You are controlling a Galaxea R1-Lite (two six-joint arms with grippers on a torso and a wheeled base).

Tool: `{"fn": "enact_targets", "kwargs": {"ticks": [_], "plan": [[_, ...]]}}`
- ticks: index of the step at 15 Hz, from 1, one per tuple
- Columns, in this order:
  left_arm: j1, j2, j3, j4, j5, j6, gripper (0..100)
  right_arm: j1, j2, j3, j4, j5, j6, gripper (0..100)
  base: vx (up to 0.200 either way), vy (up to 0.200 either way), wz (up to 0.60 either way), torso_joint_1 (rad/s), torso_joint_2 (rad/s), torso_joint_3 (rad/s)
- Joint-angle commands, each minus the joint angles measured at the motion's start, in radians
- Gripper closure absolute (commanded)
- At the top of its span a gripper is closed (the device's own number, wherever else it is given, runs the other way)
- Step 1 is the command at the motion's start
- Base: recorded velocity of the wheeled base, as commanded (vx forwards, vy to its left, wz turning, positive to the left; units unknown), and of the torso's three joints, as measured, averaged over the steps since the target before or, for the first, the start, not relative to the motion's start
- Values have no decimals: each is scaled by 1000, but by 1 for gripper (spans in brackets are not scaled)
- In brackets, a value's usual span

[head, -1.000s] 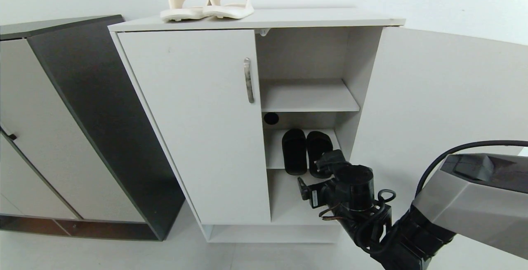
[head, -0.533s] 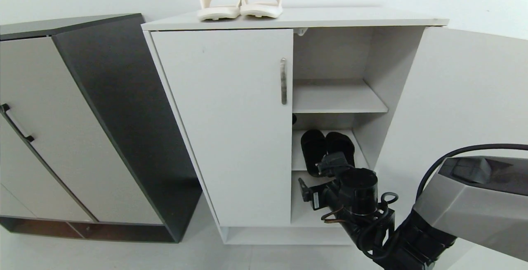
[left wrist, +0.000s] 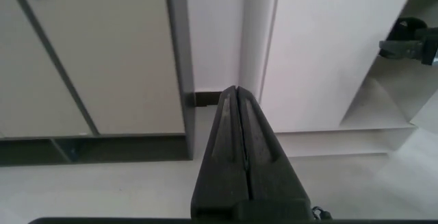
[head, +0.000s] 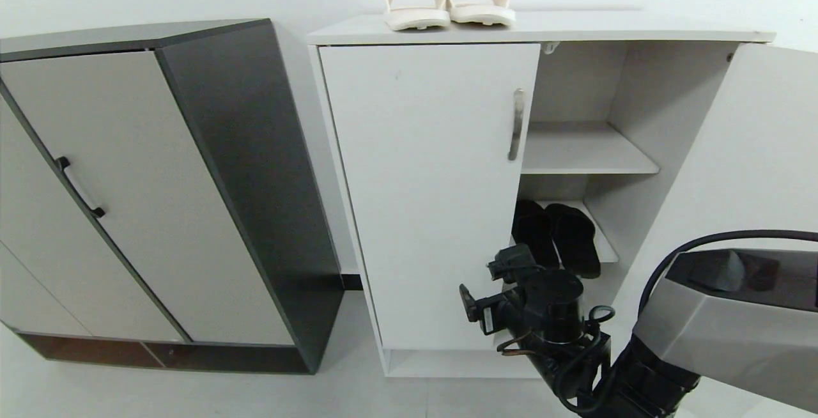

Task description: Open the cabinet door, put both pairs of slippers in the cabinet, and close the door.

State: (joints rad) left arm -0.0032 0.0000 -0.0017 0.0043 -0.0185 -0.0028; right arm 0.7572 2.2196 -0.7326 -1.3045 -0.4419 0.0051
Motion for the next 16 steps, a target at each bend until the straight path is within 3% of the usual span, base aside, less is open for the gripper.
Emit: {"fn": "enact_targets", "kwargs": {"ticks": [1,4,16], "plan": [[0,2,0,0,0,0,100,5,22,24,-19,2,-25,0,0,200,0,-2,-2,2],[0,2,0,0,0,0,100,2,57,33,-119,11,-59,0,0,0,0,0,0,0],[0,2,0,0,0,0,100,1,74,28,-142,35,-73,0,0,0,0,0,0,0]]}}
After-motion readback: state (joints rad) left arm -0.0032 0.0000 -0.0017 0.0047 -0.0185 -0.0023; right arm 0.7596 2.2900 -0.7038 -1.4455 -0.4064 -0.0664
